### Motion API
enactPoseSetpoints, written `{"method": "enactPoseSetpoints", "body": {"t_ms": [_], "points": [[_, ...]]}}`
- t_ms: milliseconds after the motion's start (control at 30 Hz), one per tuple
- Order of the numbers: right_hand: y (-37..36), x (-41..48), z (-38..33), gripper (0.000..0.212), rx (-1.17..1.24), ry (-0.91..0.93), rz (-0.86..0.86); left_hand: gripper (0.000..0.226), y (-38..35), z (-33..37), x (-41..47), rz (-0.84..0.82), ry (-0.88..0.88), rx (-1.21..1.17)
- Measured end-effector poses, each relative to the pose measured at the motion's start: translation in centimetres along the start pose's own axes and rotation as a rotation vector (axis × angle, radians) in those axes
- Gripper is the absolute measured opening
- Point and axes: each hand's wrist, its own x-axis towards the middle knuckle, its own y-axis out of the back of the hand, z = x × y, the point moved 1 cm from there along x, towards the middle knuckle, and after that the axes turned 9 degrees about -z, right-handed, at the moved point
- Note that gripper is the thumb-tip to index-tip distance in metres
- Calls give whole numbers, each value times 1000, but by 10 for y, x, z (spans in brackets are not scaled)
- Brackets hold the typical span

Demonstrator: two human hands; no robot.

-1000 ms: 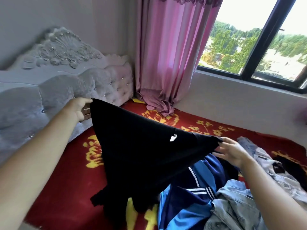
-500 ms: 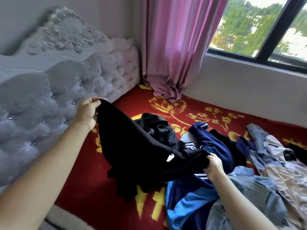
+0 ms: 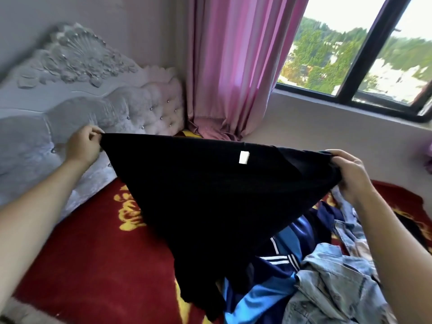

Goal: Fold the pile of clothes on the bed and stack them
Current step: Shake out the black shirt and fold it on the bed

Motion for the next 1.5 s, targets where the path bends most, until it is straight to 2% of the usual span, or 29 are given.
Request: {"method": "enactPoseSetpoints", "body": {"t_ms": [100,167,300,367,433,500,533,567,600,700,767,867,1000,1067,1100,1167,1200,1267,1333,1400,1500], "points": [[-16,-2,-1,55,-158,-16,-98,24,-31,-7,-1,-48,242,-129],[-28,-4,2,51,-268,-46,-173,22,-58,-9,-13,-175,287,-64],[-57,-11,4,38,-334,-91,-305,20,-109,15,-73,-505,169,159],[-68,-11,4,37,-360,-94,-320,33,-132,34,-108,-756,86,39],[-77,-11,4,35,-390,-106,-329,59,-144,66,-144,-1038,-39,-165],[-84,-12,3,34,-428,-111,-350,73,-150,104,-170,-1226,-155,-354],[-86,-12,2,36,-447,-102,-355,74,-154,121,-178,-1265,-201,-431],[-86,-12,0,37,-459,-89,-354,71,-159,135,-184,-1241,-240,-472],[-85,-12,-2,37,-459,-71,-351,63,-163,146,-187,-1147,-274,-487],[-74,-11,-9,34,-383,-9,-307,21,-162,165,-178,-770,-283,-537],[-63,-10,-8,29,-290,4,-246,10,-152,172,-164,-692,-283,-559],[-55,-8,7,28,-217,-22,-189,16,-128,184,-141,-670,-310,-554],[-78,-5,24,18,-103,-40,-160,10,-102,189,-118,-571,-435,-326],[-93,-5,35,10,-55,-31,-183,14,-86,185,-108,-501,-387,-358],[-100,-8,47,15,-74,-47,-226,19,-78,181,-103,-478,-347,-409],[-124,-18,75,52,-129,-105,-393,25,-62,174,-98,-485,-310,-452],[-141,-25,88,61,-150,-119,-493,26,-55,171,-99,-516,-310,-443],[-180,-33,106,53,-193,-132,-575,26,-43,164,-100,-570,-306,-408],[-210,-33,114,32,-255,-106,-500,27,-29,154,-98,-554,-278,-379],[-221,-24,119,5,-339,-77,-406,30,-8,138,-90,-459,-220,-371],[-213,-8,120,7,-490,-48,-311,31,26,111,-74,-309,-140,-367]]}}
